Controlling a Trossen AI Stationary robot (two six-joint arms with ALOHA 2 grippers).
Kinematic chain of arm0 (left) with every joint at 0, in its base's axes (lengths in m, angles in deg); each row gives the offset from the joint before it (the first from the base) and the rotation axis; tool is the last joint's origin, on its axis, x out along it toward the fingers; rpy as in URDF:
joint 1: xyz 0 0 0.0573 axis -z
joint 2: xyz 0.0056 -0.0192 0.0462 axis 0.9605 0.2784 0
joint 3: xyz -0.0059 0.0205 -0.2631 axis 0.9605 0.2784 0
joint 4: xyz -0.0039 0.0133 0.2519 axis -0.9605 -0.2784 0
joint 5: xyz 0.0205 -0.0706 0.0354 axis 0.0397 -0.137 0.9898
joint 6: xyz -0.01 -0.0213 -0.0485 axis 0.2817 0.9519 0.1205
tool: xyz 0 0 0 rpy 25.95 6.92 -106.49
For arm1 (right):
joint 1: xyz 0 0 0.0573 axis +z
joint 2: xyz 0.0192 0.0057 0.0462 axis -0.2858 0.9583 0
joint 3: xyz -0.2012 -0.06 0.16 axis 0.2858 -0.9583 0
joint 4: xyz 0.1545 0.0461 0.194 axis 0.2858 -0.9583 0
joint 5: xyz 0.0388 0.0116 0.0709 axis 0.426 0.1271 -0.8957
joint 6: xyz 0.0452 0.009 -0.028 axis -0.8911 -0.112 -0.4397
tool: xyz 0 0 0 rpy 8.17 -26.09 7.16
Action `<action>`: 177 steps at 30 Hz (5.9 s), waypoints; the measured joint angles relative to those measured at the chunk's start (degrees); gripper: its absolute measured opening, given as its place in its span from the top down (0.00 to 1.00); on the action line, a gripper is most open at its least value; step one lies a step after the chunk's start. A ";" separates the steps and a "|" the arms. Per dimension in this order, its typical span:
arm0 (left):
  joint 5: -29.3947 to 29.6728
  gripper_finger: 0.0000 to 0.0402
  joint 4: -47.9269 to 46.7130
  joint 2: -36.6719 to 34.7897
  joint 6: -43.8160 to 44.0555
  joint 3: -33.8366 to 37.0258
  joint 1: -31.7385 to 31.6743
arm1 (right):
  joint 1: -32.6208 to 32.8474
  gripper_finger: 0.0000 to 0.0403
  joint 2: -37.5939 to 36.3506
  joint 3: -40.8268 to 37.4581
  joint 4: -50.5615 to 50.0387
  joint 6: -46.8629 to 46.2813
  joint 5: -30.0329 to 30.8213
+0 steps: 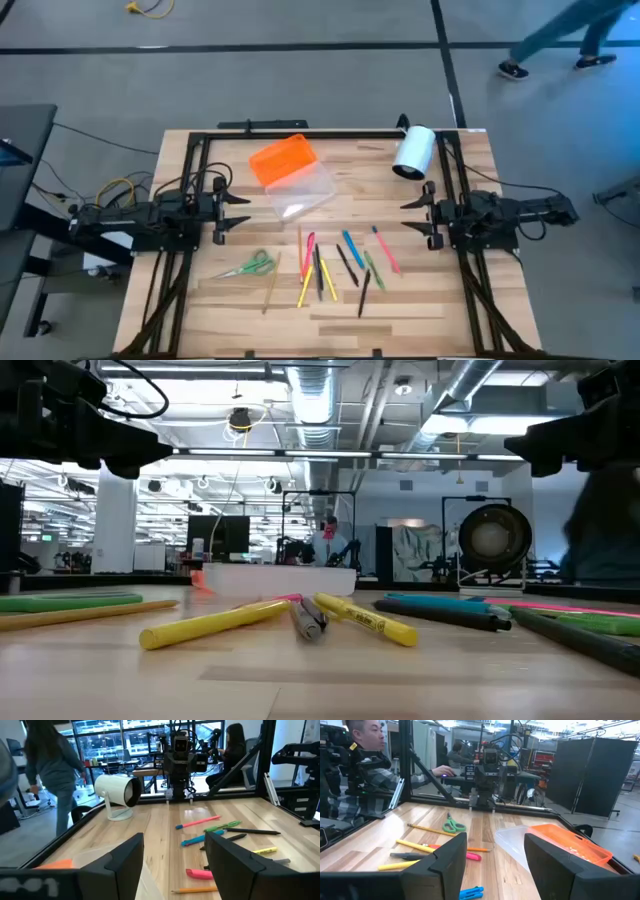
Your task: Pick & place school supplies into a supply box
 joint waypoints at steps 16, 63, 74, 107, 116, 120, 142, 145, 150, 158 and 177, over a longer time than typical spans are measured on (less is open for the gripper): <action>0.00 0.50 -0.02 0.01 -0.27 -0.01 0.00 | -0.01 0.52 -0.02 -0.02 -0.01 0.00 0.01; 0.00 0.50 0.00 0.00 -0.33 0.00 0.00 | 0.00 0.52 -0.01 -0.01 0.00 0.00 0.00; 0.02 0.50 0.00 0.02 1.72 -0.02 0.00 | -0.01 0.52 -0.02 -0.02 0.01 0.00 -0.01; 5.52 0.50 2.20 0.04 11.20 -0.04 -0.02 | -0.88 0.52 0.00 -0.02 8.69 -10.89 3.55; 2.15 0.50 8.11 0.02 6.60 -1.00 -0.04 | 0.05 0.52 0.00 0.00 11.34 -10.47 -0.35; -2.15 0.50 16.47 0.31 2.28 -1.62 -0.02 | 0.79 0.52 0.05 3.11 11.96 -7.32 -2.27; -5.31 0.50 8.82 31.83 -4.98 -26.64 0.59 | 2.00 0.52 32.36 27.51 11.54 0.60 -1.43; -5.18 0.50 3.89 38.69 -3.98 -29.69 2.11 | 2.00 0.52 40.09 30.94 11.66 0.68 -1.43; -2.28 0.50 -5.63 46.69 0.05 -31.71 7.73 | 3.03 0.52 49.40 33.20 11.04 0.57 -1.44; 14.07 0.50 -17.79 53.92 15.97 -31.23 22.73 | 7.12 0.52 60.33 33.22 11.65 0.50 2.08; 22.73 0.50 -18.90 77.95 38.66 -32.83 37.26 | 12.84 0.52 72.00 33.22 18.37 1.58 10.66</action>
